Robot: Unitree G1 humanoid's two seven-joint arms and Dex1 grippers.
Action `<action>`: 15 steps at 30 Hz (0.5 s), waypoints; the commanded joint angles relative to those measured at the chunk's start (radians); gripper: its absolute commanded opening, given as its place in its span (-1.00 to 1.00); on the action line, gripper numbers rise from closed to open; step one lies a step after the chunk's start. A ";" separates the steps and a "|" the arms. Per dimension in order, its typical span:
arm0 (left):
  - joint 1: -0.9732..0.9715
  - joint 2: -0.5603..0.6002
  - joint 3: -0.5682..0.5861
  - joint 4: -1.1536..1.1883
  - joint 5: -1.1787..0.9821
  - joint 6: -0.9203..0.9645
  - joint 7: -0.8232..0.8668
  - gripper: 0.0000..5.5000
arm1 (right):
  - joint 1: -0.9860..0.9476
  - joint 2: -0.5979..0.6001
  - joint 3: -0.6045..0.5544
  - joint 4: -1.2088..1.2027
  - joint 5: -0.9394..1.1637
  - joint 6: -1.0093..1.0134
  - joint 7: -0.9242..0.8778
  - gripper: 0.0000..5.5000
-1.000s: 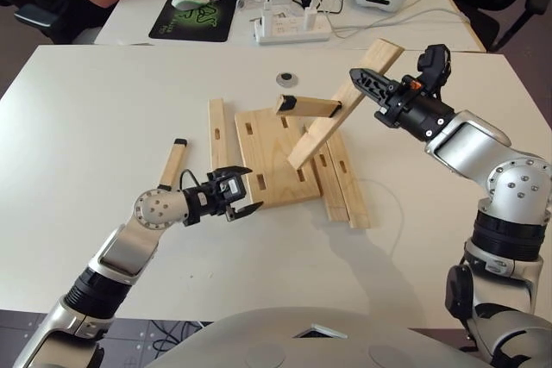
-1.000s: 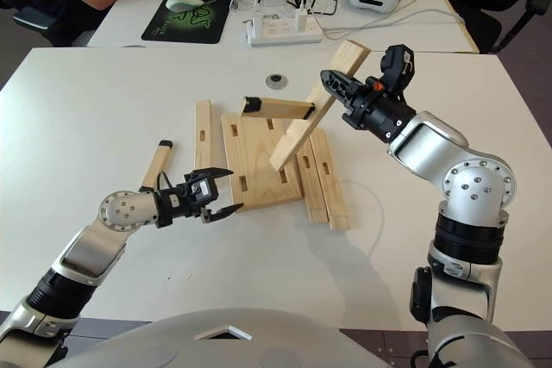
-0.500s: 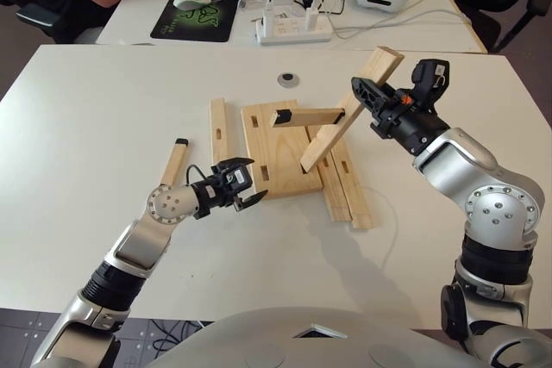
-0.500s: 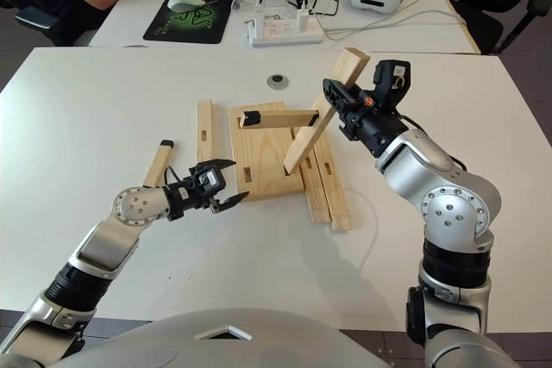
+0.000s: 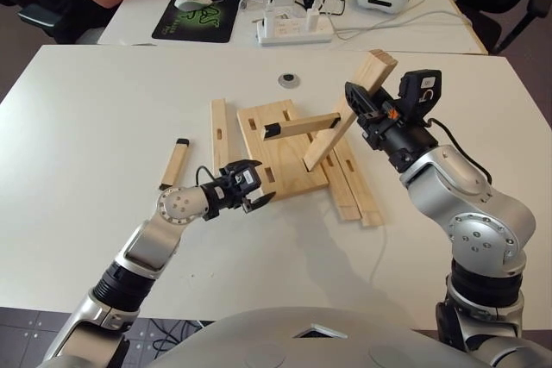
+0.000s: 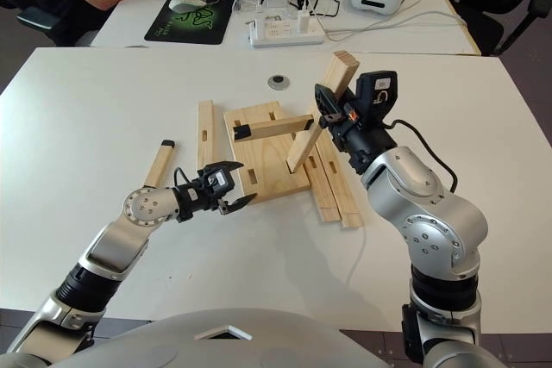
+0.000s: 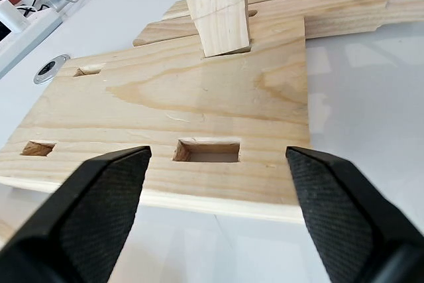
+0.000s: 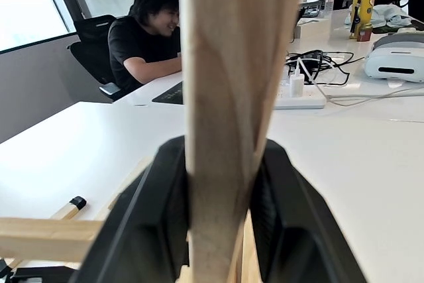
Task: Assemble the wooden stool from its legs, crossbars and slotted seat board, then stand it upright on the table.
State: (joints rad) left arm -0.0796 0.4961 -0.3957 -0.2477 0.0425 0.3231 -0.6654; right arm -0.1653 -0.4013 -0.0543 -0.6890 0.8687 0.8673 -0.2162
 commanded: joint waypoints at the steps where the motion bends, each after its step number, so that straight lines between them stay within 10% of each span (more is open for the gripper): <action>1: 0.014 0.003 -0.019 0.013 0.019 0.034 -0.007 0.38 | 0.064 0.030 -0.001 0.034 -0.044 0.080 -0.064 -0.62; 15: 0.002 -0.002 -0.016 0.011 0.021 0.032 -0.007 0.38 | 0.344 -0.032 0.112 0.075 -0.336 -0.224 0.160 -0.62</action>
State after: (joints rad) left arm -0.0831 0.4819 -0.4037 -0.2510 0.0446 0.3357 -0.6621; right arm 0.0279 -0.3776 0.0325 -0.6915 0.6468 0.6167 -0.0699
